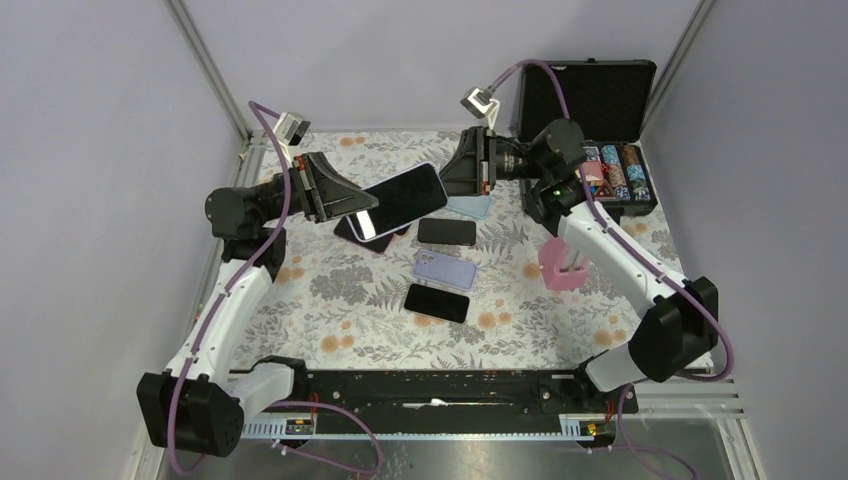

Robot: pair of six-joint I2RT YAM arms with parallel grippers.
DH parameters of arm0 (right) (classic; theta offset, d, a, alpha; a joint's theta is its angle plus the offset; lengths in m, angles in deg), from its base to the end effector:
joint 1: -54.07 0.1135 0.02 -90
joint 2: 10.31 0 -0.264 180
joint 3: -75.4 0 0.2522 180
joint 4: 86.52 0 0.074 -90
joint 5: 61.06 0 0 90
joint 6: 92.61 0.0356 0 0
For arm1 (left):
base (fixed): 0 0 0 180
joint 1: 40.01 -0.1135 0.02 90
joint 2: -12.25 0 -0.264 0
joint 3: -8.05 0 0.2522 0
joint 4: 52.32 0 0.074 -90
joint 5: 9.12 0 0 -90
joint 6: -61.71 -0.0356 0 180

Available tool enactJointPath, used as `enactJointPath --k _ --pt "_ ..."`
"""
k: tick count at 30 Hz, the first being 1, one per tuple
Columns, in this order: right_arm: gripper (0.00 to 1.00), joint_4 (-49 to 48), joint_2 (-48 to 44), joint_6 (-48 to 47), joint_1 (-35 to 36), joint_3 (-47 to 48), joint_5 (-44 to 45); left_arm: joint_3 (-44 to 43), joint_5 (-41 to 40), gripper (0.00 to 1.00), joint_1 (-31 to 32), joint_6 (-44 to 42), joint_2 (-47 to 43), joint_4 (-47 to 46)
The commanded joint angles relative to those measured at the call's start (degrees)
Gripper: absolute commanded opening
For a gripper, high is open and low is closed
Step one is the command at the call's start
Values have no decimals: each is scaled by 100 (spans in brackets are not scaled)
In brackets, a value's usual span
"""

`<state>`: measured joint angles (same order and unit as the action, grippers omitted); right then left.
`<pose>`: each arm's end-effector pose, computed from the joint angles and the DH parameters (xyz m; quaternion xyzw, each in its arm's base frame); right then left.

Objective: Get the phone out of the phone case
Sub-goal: Remove the phone case from the phone.

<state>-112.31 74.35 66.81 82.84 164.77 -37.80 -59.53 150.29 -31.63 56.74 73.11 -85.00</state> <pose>0.2671 0.1840 0.4418 -0.3039 0.5545 0.7267 0.2685 0.2017 -0.0634 0.4285 0.1860 0.5948 -0.7078 0.3326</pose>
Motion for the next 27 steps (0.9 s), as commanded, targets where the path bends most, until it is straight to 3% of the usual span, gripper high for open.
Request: enactJointPath --k 1,4,7,10,14,17,20,23,25,27 --pt "17 296 444 175 681 -197 87 -201 -343 0 234 641 -21 -1458" --pt "0 -1092 792 1391 726 -387 178 -319 -500 0 234 363 -83 -1090" --pt "0 -2801 1196 2909 735 -541 525 -401 -679 0 230 123 -158 -808" --pt "0 -3849 1504 3932 740 -460 812 -526 -736 0 240 -205 -247 -369" --pt "0 -2993 1274 3339 747 -507 847 -707 -861 0 234 -969 -374 745" --pt "0 -2098 955 2541 752 -590 905 -1102 -1173 3 221 -2217 -417 2851" --pt "0 -2040 776 2368 744 -725 1102 -1396 -1791 37 132 -3391 -401 4716" --pt "0 -1926 632 2313 737 -895 1351 -1217 -2065 67 -135 -3643 -412 5059" --pt "0 -1627 528 2153 731 -986 1480 -978 -2137 75 -416 -3673 -424 4993" --pt "0 -1138 412 1856 703 -1088 1581 -890 -2272 92 -647 -3951 -454 5265"
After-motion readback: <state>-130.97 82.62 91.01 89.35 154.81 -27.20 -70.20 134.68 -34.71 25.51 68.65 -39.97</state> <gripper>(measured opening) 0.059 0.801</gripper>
